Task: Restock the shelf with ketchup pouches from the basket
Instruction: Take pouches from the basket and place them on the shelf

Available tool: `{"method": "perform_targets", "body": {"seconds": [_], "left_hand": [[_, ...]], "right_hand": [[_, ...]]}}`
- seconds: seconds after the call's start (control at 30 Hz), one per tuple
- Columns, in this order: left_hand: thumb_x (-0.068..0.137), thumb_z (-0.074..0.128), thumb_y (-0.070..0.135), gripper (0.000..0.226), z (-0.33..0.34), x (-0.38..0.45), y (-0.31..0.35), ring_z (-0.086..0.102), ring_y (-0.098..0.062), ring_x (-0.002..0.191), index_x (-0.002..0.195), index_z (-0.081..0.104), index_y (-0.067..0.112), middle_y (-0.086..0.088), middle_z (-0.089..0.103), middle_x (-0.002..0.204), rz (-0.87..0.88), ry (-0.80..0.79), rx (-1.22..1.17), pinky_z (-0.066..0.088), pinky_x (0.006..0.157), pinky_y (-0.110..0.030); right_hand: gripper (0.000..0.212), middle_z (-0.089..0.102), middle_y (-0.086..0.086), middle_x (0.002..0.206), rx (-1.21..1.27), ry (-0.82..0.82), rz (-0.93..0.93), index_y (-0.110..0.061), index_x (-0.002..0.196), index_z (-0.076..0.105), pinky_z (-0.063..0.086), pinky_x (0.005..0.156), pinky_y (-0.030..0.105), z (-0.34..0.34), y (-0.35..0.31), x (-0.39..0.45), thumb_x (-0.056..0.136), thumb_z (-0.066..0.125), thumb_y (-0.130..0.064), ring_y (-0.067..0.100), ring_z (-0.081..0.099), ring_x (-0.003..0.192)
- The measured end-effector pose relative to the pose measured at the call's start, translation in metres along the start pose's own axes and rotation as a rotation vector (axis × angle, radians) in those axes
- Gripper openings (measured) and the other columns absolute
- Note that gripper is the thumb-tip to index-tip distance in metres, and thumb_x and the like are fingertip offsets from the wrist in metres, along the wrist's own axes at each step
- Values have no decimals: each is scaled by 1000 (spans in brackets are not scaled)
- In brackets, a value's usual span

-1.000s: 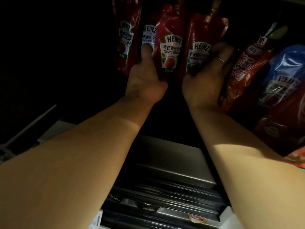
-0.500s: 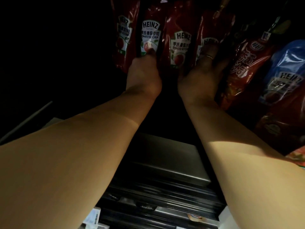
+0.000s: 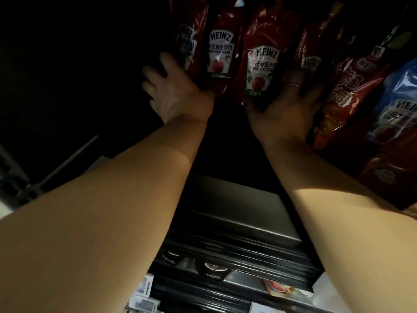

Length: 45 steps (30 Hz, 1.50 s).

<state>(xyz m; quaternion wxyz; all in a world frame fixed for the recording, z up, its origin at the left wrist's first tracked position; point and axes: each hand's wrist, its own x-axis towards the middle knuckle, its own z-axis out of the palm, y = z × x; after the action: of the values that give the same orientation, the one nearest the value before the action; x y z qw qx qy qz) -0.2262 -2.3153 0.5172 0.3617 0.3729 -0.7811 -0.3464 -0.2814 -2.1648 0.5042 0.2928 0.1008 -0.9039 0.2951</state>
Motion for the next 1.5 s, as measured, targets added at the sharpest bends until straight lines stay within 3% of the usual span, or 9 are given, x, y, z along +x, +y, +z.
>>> {"method": "perform_targets", "body": {"seconds": [0.17,0.47,0.7,0.83,1.03,1.17,1.3,1.4,1.5], "left_hand": [[70,80,58,118,15,17,-2,32,-37,142,157,9,23,-17,24,158,-20,-216,97,34,113,-53],[74,75,57,112,19,19,-4,38,-33,140,157,9,21,-14,34,154,-20,-197,107,34,114,-49],[89,67,35,50,-9,13,-16,58,-22,120,132,53,15,-4,61,129,-1,-96,-153,43,86,-22],[82,70,22,21,-42,-4,-32,64,-18,102,101,61,25,2,67,105,108,-309,-189,49,85,-25],[83,69,9,18,-99,-35,-59,66,-21,97,101,68,14,-6,70,97,207,-425,-79,40,80,-14],[86,70,19,24,-147,-64,-81,64,-16,100,110,70,20,0,69,110,356,-534,17,44,83,-17],[84,66,6,17,-204,-101,-109,53,-1,84,98,69,14,7,58,98,502,-567,-131,34,77,-1],[85,63,7,10,-240,-125,-143,54,-3,83,92,68,11,4,61,95,592,-569,-162,41,77,-8],[84,62,7,11,-255,-146,-189,57,0,83,89,68,14,8,62,93,541,-646,-115,41,78,-4]], "right_hand": [[113,6,23,159,-32,-131,58,-26,156,8,31,111,55,9,9,3,73,77,-60,49,17,143],[113,2,21,161,-28,-160,60,-27,157,6,27,114,53,14,10,9,73,74,-62,48,14,145],[101,14,23,160,-36,-140,19,-19,157,14,22,116,54,3,8,-3,81,70,-54,49,18,144],[93,19,21,161,-134,-255,10,-11,158,16,16,121,43,-10,6,-12,86,64,-46,42,21,147],[38,65,22,121,-52,-235,-44,-2,120,63,44,98,37,-63,4,-57,89,63,-24,40,59,115],[34,67,24,117,-164,-340,-18,-2,113,67,42,95,38,-101,0,-92,92,52,-24,43,60,109],[24,71,22,103,-117,-270,69,-4,104,70,43,88,36,-143,-1,-139,89,58,-19,36,64,96],[15,67,-1,88,148,-187,133,-17,93,67,44,75,21,-167,-7,-181,84,57,-13,11,58,75],[31,61,-15,82,465,-33,162,-32,86,58,44,72,21,-182,-6,-235,82,54,-1,2,55,74]]}}
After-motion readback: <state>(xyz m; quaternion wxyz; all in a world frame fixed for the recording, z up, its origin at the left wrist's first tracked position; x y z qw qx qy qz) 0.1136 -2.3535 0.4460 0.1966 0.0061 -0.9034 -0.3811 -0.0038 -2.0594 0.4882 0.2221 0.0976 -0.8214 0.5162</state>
